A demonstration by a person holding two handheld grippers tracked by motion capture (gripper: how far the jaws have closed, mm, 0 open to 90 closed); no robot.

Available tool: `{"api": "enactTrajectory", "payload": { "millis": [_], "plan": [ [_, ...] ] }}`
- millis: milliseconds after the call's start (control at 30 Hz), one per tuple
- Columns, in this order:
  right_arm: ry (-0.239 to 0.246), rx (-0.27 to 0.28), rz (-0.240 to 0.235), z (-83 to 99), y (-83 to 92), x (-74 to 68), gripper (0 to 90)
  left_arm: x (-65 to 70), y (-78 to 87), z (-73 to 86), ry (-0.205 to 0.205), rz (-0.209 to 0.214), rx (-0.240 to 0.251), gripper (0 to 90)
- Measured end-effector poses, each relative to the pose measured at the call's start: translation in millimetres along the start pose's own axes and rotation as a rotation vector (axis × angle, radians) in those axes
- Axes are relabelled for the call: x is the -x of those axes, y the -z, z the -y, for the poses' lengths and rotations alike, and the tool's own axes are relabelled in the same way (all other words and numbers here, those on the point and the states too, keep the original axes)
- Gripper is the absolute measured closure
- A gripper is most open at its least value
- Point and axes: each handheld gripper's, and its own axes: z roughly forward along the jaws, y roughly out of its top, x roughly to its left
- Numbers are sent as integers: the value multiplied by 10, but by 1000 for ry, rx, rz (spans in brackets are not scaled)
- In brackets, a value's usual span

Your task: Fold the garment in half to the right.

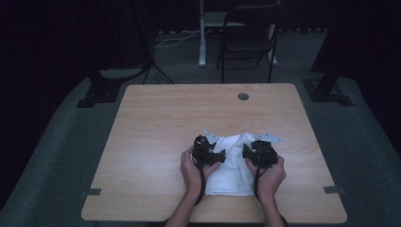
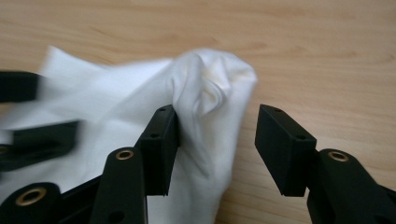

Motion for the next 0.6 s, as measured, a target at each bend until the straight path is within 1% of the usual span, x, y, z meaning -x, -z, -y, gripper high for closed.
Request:
{"api": "enactTrajectory", "payload": {
  "millis": [33, 67, 133, 233, 433, 500, 600],
  "plan": [
    [1, -13, 10, 7, -33, 22, 489, -3, -2, 1, 3, -1, -1, 323],
    [-2, -23, 11, 19, -65, 39, 489, -7, -4, 3, 6, -3, -5, 323],
    [13, -46, 28, 50, -131, 55, 480, -12, -10, 6, 8, -3, -8, 323],
    [19, -55, 39, 98, -195, 54, 476, -21, -10, 9, 9, -4, -11, 323],
    [38, -48, 52, 158, -221, 31, 480, -57, -9, 22, 21, 4, -9, 319],
    [33, -40, 53, 179, -221, 29, 481, -64, -4, 25, 24, 6, -7, 319],
    [42, -27, 51, 198, -217, 24, 479, -56, 17, 23, 9, -3, -6, 319]
  ]
}}
